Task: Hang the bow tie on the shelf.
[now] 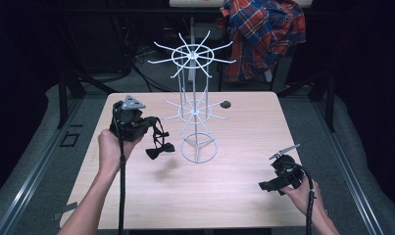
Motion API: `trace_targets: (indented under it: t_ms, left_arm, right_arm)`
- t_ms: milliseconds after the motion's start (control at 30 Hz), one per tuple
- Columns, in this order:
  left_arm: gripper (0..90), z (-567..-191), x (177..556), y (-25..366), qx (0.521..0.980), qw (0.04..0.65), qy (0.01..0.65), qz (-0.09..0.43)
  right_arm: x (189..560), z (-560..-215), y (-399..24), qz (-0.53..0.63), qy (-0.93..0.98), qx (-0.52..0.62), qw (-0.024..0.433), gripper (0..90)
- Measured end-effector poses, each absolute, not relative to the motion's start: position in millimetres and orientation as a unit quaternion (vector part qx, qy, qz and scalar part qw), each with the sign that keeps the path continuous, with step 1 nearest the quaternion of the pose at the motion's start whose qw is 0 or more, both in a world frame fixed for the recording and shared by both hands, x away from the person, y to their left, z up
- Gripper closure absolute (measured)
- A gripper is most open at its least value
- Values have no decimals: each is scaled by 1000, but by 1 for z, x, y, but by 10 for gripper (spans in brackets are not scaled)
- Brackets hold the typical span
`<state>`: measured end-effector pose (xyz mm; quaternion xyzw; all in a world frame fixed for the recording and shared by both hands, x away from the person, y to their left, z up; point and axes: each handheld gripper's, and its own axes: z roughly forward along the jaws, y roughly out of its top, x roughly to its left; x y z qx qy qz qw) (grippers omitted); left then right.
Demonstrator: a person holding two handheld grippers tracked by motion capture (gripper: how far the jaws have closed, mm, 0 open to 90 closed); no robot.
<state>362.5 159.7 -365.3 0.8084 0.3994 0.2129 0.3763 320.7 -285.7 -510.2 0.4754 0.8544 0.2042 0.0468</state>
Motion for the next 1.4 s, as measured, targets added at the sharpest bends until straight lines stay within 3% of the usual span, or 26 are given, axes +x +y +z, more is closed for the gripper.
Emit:
trace_targets:
  t_ms: [967, 1400]
  left_arm:
    - [900, -364, 384, 151, 813, 355, 403, 226]
    - [900, -354, 373, 142, 818, 371, 381, 219]
  right_arm:
    - [320, -511, -284, 210, 852, 477, 46, 147]
    - [321, -511, -284, 207, 854, 475, 46, 147]
